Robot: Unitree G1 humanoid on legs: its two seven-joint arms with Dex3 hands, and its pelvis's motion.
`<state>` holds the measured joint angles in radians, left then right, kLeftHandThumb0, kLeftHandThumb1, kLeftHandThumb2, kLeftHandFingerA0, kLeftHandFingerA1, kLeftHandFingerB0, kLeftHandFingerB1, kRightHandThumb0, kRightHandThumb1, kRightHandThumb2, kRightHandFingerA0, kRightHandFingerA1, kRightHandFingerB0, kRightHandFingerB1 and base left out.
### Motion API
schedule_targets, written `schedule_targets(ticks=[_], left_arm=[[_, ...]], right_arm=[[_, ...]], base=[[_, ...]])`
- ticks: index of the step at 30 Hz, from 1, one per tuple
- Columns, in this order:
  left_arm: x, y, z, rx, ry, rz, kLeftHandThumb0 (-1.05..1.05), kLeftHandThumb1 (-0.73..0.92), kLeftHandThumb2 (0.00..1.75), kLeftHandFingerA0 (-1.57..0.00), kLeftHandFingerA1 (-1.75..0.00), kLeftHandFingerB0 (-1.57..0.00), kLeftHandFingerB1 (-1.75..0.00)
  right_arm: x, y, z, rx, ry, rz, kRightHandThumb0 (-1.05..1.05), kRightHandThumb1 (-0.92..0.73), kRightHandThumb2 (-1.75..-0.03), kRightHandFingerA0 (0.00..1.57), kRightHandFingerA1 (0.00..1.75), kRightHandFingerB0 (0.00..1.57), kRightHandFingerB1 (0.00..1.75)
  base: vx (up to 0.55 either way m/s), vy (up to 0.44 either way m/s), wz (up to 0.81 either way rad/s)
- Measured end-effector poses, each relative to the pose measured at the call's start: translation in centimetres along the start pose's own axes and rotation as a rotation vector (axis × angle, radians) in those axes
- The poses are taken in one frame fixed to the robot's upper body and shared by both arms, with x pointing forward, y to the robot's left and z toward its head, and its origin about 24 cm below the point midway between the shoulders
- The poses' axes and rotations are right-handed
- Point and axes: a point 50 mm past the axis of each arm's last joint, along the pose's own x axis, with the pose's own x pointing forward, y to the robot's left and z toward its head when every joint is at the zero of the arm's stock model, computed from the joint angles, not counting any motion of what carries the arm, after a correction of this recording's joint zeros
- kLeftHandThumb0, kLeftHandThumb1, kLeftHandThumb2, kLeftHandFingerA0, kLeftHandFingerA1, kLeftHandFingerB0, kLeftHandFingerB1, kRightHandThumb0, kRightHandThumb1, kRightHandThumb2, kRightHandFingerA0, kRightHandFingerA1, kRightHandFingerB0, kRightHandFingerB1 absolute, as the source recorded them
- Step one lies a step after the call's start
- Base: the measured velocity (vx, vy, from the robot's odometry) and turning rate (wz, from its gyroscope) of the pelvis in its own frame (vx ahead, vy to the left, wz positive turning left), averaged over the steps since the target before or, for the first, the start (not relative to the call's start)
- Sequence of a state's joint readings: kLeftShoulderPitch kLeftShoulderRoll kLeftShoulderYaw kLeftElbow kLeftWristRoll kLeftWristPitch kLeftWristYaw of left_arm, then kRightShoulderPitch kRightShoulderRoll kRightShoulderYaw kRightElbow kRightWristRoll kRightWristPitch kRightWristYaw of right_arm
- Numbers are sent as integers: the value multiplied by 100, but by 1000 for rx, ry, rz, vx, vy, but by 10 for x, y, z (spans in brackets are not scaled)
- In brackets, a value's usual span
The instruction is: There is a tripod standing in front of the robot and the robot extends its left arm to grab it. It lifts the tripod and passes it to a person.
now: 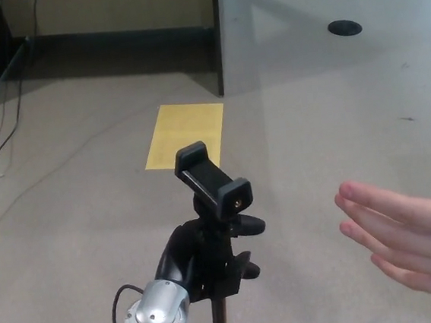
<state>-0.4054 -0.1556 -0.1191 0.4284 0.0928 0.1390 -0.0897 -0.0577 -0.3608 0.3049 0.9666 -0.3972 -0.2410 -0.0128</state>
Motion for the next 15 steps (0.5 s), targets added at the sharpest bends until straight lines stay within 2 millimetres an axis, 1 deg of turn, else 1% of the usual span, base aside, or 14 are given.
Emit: schedule_targets(ticks=[1,2,4,5,6,7,8,9,10,11,13,14,15], left_arm=[[0,0,0,-3,-3,0,10,89,70,-85,-143,-72,-111],[0,0,0,-7,-7,1,9,87,70,-84,-147,-73,-116],[0,0,0,-11,-11,2,9,87,71,-84,-146,-73,-115],[0,0,1,-15,-16,4,5,86,66,-86,-129,-73,-112],[-1,1,3,-24,-26,6,5,86,66,-88,-139,-74,-114],[-1,2,6,-33,-38,7,5,86,66,-88,-139,-74,-114],[-2,3,9,-39,-52,7,6,84,70,-93,-139,-76,-113],[-2,3,12,-41,-67,7,7,85,72,-92,-139,-76,-113],[-3,4,16,-43,-86,6,7,81,79,-94,-140,-78,-112],[-3,5,20,-47,-103,6,3,81,81,-96,-140,-76,-113],[-6,9,36,-36,-168,10,3,81,81,-96,-140,-76,-113],[-7,11,46,-24,-206,11,2,78,89,-99,-142,-78,-115],[-8,13,54,-15,-234,12,-1,76,89,-99,-142,-78,-115]], right_arm=[[0,0,0,0,0,0,-42,-75,-62,64,41,45,36],[0,0,0,0,0,1,-42,-74,-62,63,41,46,36],[0,-1,0,0,-1,1,-41,-74,-62,64,42,47,36],[0,-2,1,2,-1,-1,-41,-74,-62,62,41,45,36],[1,-3,1,3,-2,-2,-41,-75,-62,63,41,45,36],[1,-4,1,3,-3,-4,-41,-75,-62,63,41,45,36],[1,-5,2,2,-6,-6,-41,-74,-62,62,41,46,36],[2,-6,2,0,-8,-8,-41,-74,-62,62,41,46,36],[2,-7,3,-1,-9,-10,-41,-74,-62,62,41,46,36],[2,-8,3,-2,-11,-12,-42,-73,-62,61,40,44,35],[2,-9,4,-3,-16,-16,-42,-73,-62,61,40,44,35],[2,-10,5,-3,-17,-18,-42,-75,-62,64,43,45,36],[2,-11,5,-5,-17,-19,-42,-75,-62,63,42,45,36]], base=[[0,0,0],[0,0,0],[0,0,0],[0,0,0],[0,0,0],[0,0,0],[0,0,0],[0,0,0],[0,0,0],[0,0,0],[0,0,0],[0,0,0],[0,0,0]])
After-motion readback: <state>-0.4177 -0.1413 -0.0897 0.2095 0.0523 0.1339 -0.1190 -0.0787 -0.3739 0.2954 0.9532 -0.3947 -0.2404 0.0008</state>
